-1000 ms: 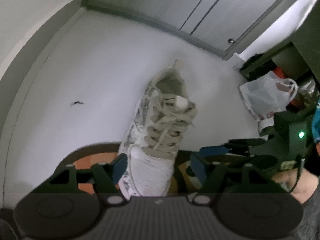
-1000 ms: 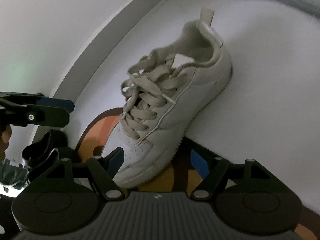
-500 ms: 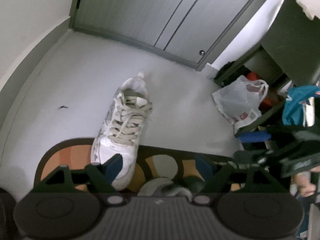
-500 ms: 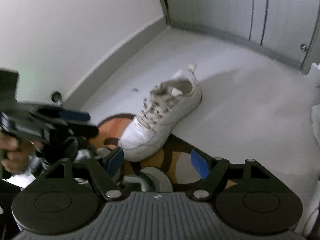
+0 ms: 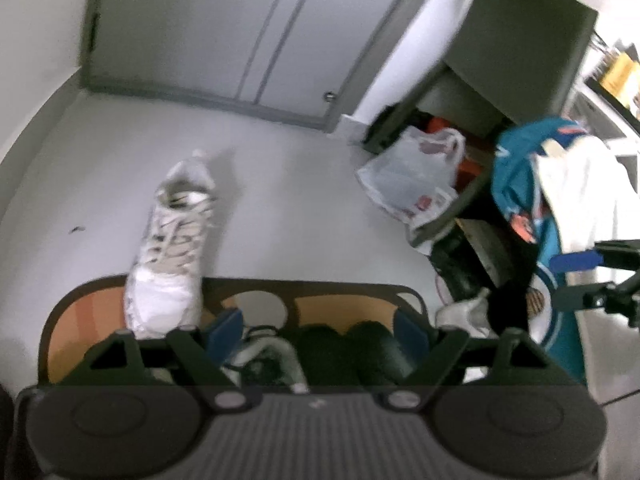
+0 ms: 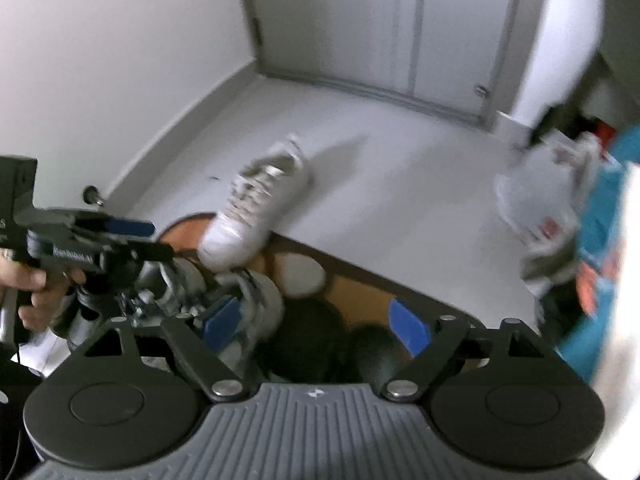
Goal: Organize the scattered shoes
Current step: 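Withdraw the left tool from the placed sneaker over the mat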
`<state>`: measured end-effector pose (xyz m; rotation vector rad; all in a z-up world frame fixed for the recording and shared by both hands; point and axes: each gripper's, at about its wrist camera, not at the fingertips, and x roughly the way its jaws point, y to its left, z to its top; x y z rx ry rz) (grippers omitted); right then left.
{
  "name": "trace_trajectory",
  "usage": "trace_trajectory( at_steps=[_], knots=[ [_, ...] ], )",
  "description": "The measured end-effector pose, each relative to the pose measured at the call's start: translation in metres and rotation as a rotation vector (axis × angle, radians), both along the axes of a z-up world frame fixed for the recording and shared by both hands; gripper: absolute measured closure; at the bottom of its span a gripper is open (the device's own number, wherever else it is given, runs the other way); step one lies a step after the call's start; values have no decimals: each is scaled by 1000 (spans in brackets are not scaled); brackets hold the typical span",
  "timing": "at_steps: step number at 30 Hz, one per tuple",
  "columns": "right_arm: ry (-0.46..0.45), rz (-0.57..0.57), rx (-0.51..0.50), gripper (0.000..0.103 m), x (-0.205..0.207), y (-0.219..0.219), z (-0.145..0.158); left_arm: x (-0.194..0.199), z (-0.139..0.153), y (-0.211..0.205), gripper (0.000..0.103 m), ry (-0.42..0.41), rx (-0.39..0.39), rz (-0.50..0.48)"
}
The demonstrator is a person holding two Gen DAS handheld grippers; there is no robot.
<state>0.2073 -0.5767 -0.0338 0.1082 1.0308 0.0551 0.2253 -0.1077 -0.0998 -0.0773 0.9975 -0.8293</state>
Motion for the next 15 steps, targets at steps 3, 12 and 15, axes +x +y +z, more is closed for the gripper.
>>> trace_trajectory(
  at_steps=[3,12,15],
  knots=[
    [-3,-71,-7,16,-24,-15,1,-9,3,-24,19,-6,2,-57],
    [-63,-144,-45,16,-78,-24,-8,-27,-8,-109,22,60,-67,-163],
    [-59,-48,-141,16,-78,-9,-9,-36,-11,-142,24,68,-102,-203]
  ],
)
